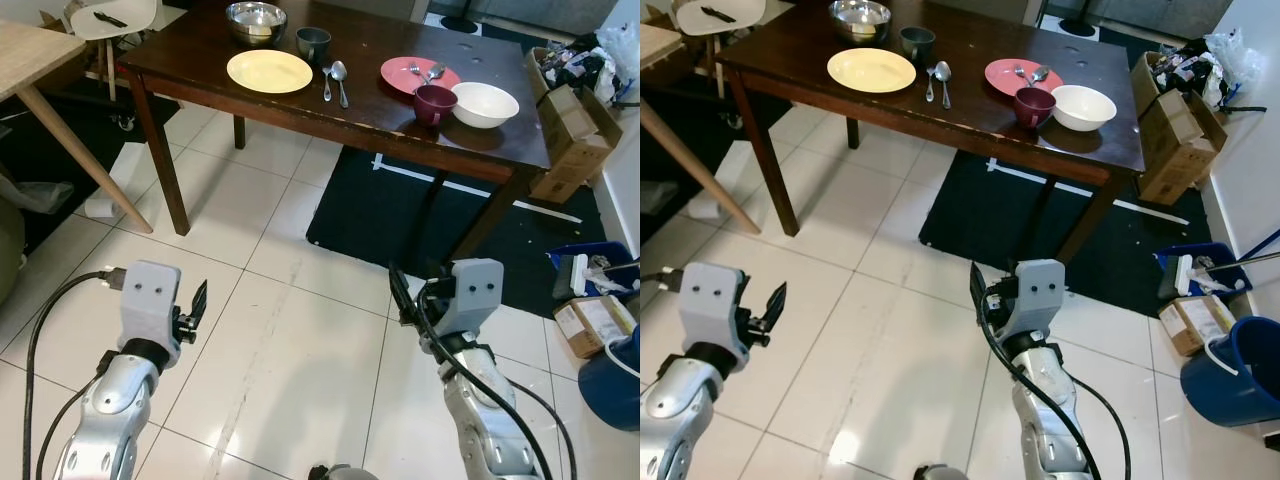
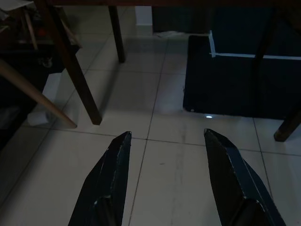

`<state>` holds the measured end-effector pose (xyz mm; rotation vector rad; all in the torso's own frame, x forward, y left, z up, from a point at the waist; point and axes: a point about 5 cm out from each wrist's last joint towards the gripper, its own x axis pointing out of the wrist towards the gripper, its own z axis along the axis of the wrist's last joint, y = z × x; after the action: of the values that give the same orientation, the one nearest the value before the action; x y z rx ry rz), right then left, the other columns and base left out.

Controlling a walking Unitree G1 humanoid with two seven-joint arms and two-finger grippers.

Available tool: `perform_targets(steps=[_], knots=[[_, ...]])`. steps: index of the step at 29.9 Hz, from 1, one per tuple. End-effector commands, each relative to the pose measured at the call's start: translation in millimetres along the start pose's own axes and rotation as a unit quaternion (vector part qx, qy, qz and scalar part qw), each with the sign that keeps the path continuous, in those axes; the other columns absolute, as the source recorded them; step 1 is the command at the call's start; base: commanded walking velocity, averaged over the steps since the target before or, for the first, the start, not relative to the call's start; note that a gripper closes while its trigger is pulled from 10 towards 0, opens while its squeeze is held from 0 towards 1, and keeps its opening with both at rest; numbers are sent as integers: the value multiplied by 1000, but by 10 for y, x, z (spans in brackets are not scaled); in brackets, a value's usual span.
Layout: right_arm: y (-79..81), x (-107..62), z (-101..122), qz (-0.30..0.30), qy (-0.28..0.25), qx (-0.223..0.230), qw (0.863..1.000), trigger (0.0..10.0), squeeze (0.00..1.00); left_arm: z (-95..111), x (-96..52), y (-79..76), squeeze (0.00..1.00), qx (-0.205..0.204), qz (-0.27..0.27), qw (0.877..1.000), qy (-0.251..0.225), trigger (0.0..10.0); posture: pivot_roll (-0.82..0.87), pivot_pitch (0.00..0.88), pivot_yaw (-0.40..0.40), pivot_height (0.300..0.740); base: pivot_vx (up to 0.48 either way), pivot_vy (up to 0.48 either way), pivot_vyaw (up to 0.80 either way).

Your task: Setting the table

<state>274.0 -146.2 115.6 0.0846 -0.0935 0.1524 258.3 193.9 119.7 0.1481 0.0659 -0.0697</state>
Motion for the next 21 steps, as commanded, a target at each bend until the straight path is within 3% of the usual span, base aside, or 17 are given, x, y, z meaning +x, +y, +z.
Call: perform_targets(steps=[1,7,13,21], knots=[[-56,0,-10,-25,6,7,1000,10000,0,18,16,-63,0,-2,-15,1000,2,10000,-115,71,-33,740,0,0,0],[-57,-6,26,-41,11,13,999,10000,0,97,28,-168,0,8,-38,999,4,10000,-123,68,-17,740,0,0,0],[65,-62,-36,10,29,26,999,10000,0,37,54,-103,0,18,5,1000,20,10000,-122,67,-26,740,0,0,0],[89,-46,-46,21,34,31,999,10000,0,13,48,-173,0,25,8,999,26,10000,-120,65,-30,740,0,0,0]])
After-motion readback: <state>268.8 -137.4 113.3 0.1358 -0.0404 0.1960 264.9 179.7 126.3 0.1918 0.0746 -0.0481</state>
